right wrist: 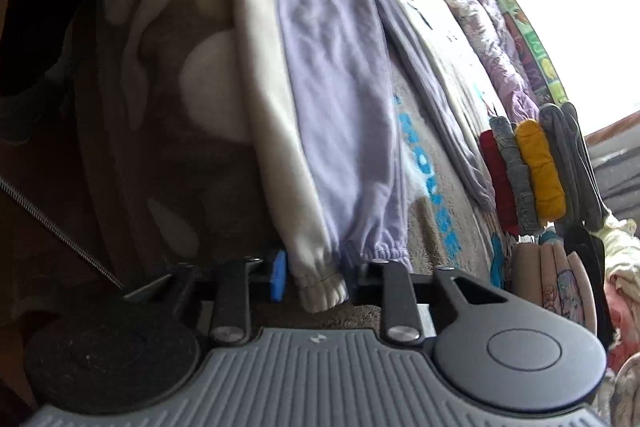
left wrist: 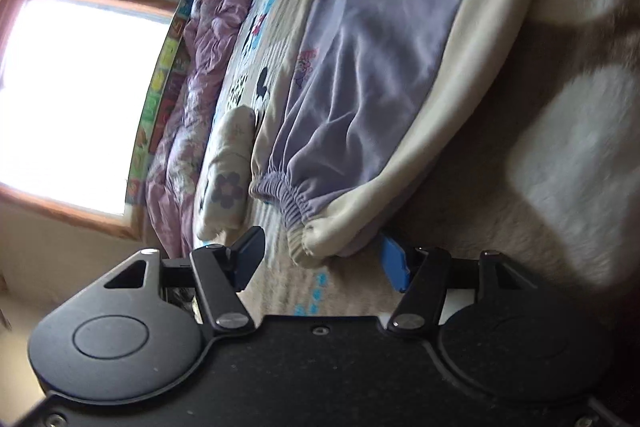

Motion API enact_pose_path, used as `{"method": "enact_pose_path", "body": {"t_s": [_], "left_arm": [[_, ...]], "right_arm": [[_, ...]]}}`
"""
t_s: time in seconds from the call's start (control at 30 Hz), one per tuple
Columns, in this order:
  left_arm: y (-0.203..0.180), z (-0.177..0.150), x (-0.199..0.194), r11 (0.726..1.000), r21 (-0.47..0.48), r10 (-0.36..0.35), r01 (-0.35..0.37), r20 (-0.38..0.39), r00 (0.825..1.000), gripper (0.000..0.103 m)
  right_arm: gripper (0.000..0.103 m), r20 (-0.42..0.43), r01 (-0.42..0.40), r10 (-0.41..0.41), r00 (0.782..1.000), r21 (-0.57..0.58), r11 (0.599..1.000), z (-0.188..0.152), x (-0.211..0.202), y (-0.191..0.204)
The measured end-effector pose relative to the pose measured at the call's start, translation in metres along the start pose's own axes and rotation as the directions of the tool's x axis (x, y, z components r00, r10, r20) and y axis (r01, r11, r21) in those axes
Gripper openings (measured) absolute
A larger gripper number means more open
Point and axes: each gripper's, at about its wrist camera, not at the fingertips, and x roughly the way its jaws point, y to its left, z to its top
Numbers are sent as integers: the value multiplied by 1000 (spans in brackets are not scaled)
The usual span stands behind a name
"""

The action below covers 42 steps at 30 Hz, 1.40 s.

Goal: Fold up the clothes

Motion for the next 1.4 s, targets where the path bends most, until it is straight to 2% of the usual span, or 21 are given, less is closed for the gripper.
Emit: {"method": "enact_pose_path", "body": {"t_s": [0.13, 0.2, 0.23, 0.27, 0.33, 0.43, 0.5, 0.6, 0.8, 0.93, 1.07, 1.2, 1.4], "left_arm": [[1, -1, 7, 998, 59, 0, -2, 32, 999, 59], [5, -1, 8, 999, 46, -23, 21, 36, 999, 40], [8, 0, 9, 999, 29, -35, 34, 32, 999, 19], [11, 0, 9, 999, 4, -43, 43, 29, 999, 12], [22, 1, 6, 996, -79, -40, 43, 41, 998, 11], [41, 3, 0, 972, -227, -49, 63, 65, 997, 10], [55, 5, 0, 940, -331, -55, 77, 76, 996, 10], [77, 7, 6, 872, -482, -48, 82, 83, 995, 9], [107, 26, 41, 750, -660, -31, 54, 47, 998, 6], [121, 31, 67, 678, -734, -43, 37, 10, 999, 6], [132, 32, 90, 607, -794, -72, 30, -18, 997, 5], [139, 34, 115, 558, -828, -132, 50, -30, 991, 5], [145, 29, 146, 479, -873, -204, 93, -8, 979, 5]], "right_arm": [[18, 32, -20, 18, 999, 77, 997, -2, -2, -12], [16, 52, -27, 21, 998, 121, 992, -4, -3, -22], [15, 61, -32, 23, 998, 145, 989, -5, -4, -27], [15, 71, -35, 23, 997, 174, 984, -6, -5, -33], [14, 89, -36, 16, 996, 225, 974, -8, -8, -45], [14, 113, -38, 3, 994, 310, 950, -9, -15, -69], [14, 125, -46, 0, 992, 363, 931, -8, -18, -87], [14, 132, -45, -11, 991, 412, 910, -7, -14, -118], [14, 126, -49, -14, 992, 476, 878, 5, 15, -182], [14, 118, -65, 6, 993, 504, 861, 14, 42, -221], [14, 91, -78, 38, 995, 497, 864, 29, 74, -252], [14, 66, -106, 83, 994, 517, 849, 37, 108, -278], [14, 36, -143, 148, 988, 563, 814, 38, 152, -307]]}}
